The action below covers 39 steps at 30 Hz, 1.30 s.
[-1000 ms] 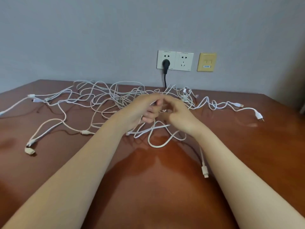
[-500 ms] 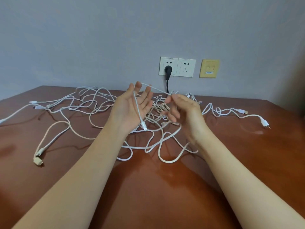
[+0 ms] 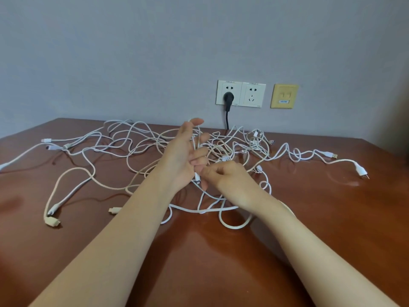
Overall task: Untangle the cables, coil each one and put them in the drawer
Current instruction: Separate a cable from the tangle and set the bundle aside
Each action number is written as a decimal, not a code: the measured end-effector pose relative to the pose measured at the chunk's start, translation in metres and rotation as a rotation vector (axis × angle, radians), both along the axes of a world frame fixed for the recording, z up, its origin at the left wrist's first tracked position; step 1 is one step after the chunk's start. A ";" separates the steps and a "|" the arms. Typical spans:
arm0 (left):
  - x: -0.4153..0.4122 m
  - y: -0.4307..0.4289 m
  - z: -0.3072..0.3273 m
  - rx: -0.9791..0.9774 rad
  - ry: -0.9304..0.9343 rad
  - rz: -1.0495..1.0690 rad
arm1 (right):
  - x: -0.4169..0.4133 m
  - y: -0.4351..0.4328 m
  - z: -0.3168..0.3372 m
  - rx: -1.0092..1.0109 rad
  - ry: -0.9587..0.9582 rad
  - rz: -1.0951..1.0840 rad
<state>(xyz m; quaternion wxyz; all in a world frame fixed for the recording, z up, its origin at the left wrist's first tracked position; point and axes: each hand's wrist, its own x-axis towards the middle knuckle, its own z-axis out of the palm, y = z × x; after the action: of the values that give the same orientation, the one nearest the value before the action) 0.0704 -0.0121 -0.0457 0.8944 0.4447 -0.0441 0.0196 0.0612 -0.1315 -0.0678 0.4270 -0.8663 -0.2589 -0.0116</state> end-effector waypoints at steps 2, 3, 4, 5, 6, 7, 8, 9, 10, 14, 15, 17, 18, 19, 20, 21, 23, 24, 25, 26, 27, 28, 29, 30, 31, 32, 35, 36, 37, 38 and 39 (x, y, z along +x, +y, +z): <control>0.002 0.004 0.002 -0.043 -0.006 0.041 | 0.001 -0.003 0.002 0.054 0.031 0.003; 0.002 0.007 0.003 -0.064 -0.009 0.052 | 0.002 -0.006 0.004 0.099 0.049 0.003; 0.003 0.009 0.004 -0.077 -0.009 0.057 | 0.003 -0.010 0.007 0.150 0.065 0.013; 0.003 0.011 0.006 -0.087 -0.005 0.061 | 0.004 -0.014 0.010 0.196 0.074 0.032; 0.003 0.013 0.006 -0.100 0.002 0.062 | 0.004 -0.018 0.013 0.238 0.080 0.052; 0.003 0.016 0.007 -0.119 0.009 0.057 | 0.005 -0.022 0.015 0.281 0.084 0.059; 0.004 0.019 0.007 -0.137 0.018 0.042 | 0.005 -0.025 0.017 0.336 0.089 0.053; 0.004 0.020 0.008 -0.144 0.030 0.015 | 0.006 -0.027 0.018 0.403 0.088 0.039; 0.003 0.021 0.009 -0.134 0.044 -0.015 | 0.005 -0.027 0.019 0.478 0.070 0.020; -0.001 0.009 0.011 0.105 0.109 -0.056 | 0.002 -0.019 0.021 0.650 -0.041 -0.032; -0.001 0.006 0.010 0.205 0.114 -0.051 | 0.000 -0.015 0.021 0.645 -0.062 -0.020; -0.002 -0.001 0.006 0.410 0.114 -0.044 | -0.001 -0.010 0.018 0.559 -0.133 0.002; -0.002 -0.003 0.003 0.499 0.111 -0.044 | -0.001 -0.007 0.016 0.501 -0.168 0.005; -0.002 -0.006 0.001 0.570 0.104 -0.044 | 0.000 -0.006 0.014 0.464 -0.190 0.000; -0.002 -0.008 0.000 0.615 0.097 -0.046 | 0.000 -0.004 0.012 0.460 -0.186 -0.015; -0.003 -0.010 0.000 0.634 0.093 -0.056 | 0.000 -0.004 0.011 0.488 -0.164 -0.043; -0.005 -0.012 0.000 0.651 0.086 -0.114 | 0.002 -0.004 0.009 0.549 -0.133 -0.130; -0.006 -0.013 -0.001 0.674 0.078 -0.147 | 0.003 -0.006 0.008 0.530 -0.149 -0.182; -0.007 -0.014 -0.002 0.708 0.071 -0.172 | 0.004 -0.007 0.009 0.471 -0.192 -0.236; -0.008 -0.015 -0.002 0.745 0.064 -0.194 | 0.005 -0.009 0.009 0.386 -0.246 -0.294; -0.009 -0.016 -0.003 0.776 0.054 -0.216 | 0.006 -0.011 0.010 0.306 -0.298 -0.340; -0.010 -0.016 -0.004 0.797 0.037 -0.236 | 0.007 -0.013 0.011 0.258 -0.327 -0.363; -0.011 -0.016 -0.004 0.810 0.017 -0.255 | 0.008 -0.015 0.012 0.232 -0.330 -0.370; -0.011 -0.015 -0.004 0.821 -0.001 -0.275 | 0.009 -0.017 0.013 0.217 -0.321 -0.362; -0.012 -0.014 -0.003 0.838 -0.022 -0.302 | 0.010 -0.018 0.014 0.220 -0.301 -0.334; -0.013 -0.012 -0.004 0.865 -0.045 -0.334 | 0.011 -0.020 0.014 0.253 -0.264 -0.288; -0.015 -0.013 -0.007 0.920 -0.090 -0.396 | 0.016 -0.023 0.014 0.396 -0.132 -0.181; -0.015 -0.014 -0.008 0.917 -0.088 -0.390 | 0.019 -0.024 0.013 0.402 -0.113 -0.172; -0.015 -0.015 -0.009 0.904 -0.086 -0.378 | 0.021 -0.025 0.012 0.405 -0.099 -0.169; -0.014 -0.016 -0.010 0.877 -0.090 -0.362 | 0.023 -0.025 0.011 0.428 -0.074 -0.165; -0.014 -0.017 -0.011 0.839 -0.096 -0.340 | 0.024 -0.024 0.009 0.473 -0.032 -0.161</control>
<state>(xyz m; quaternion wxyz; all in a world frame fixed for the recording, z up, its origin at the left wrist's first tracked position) 0.0564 -0.0288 -0.0565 0.6243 0.7536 -0.1620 -0.1267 0.0853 -0.1558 -0.0586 0.6115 -0.7597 -0.1861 -0.1196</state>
